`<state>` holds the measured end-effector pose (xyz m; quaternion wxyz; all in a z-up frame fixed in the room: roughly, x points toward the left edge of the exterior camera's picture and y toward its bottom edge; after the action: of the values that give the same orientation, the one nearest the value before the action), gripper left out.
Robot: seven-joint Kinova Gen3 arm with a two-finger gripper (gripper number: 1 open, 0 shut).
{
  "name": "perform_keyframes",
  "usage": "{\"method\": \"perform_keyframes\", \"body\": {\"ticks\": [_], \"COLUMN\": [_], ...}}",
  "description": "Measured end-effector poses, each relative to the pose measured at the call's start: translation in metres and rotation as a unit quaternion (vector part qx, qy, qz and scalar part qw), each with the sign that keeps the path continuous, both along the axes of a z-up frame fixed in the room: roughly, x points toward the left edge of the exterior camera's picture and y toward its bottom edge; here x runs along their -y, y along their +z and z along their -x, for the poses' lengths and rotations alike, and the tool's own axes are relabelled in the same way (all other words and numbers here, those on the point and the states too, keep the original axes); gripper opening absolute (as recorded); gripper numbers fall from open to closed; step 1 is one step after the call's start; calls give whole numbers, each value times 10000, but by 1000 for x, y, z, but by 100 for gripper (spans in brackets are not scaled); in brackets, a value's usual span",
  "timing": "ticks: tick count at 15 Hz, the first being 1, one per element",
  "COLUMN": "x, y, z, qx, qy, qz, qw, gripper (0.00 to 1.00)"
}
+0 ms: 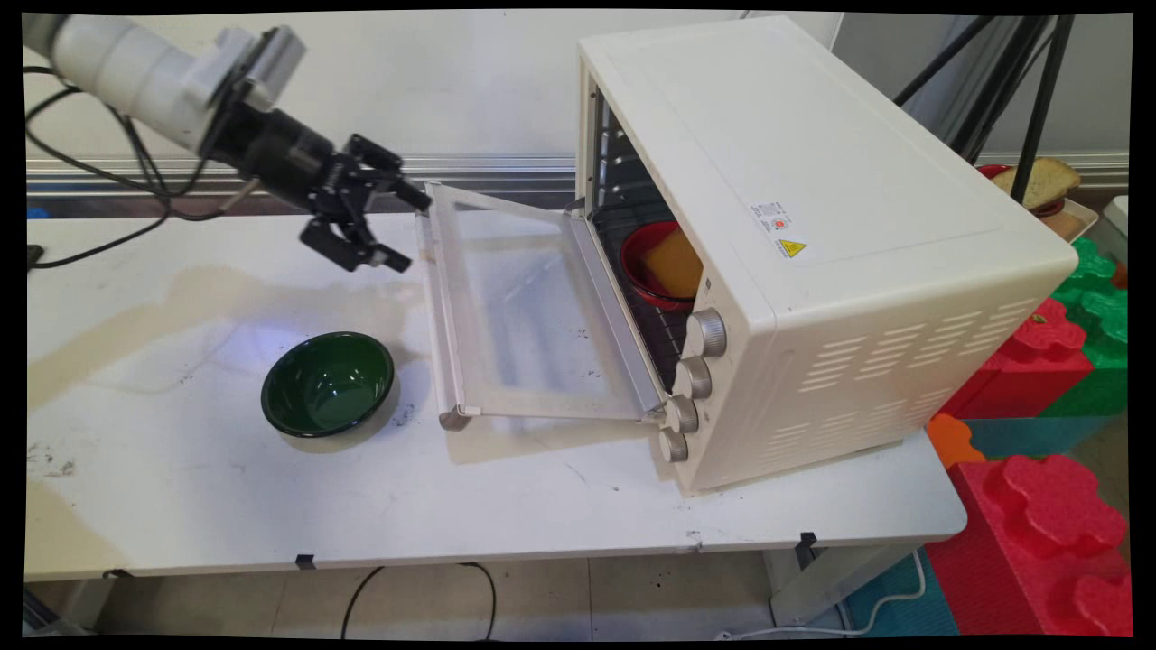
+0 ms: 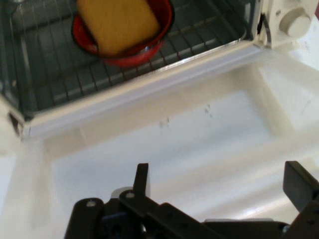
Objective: Close the oven
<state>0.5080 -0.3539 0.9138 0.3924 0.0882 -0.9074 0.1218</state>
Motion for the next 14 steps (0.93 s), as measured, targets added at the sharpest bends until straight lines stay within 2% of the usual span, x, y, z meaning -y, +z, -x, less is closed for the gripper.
{"method": "perform_keyframes", "body": {"ticks": [7,14], "x": [-29,-30], "y": [0,-17], "z": [-60,-75], "qx": [233,315], "qy": [389,627], "qz": [-459,-710], "qw": [9979,9950], "gripper": [100,100]}}
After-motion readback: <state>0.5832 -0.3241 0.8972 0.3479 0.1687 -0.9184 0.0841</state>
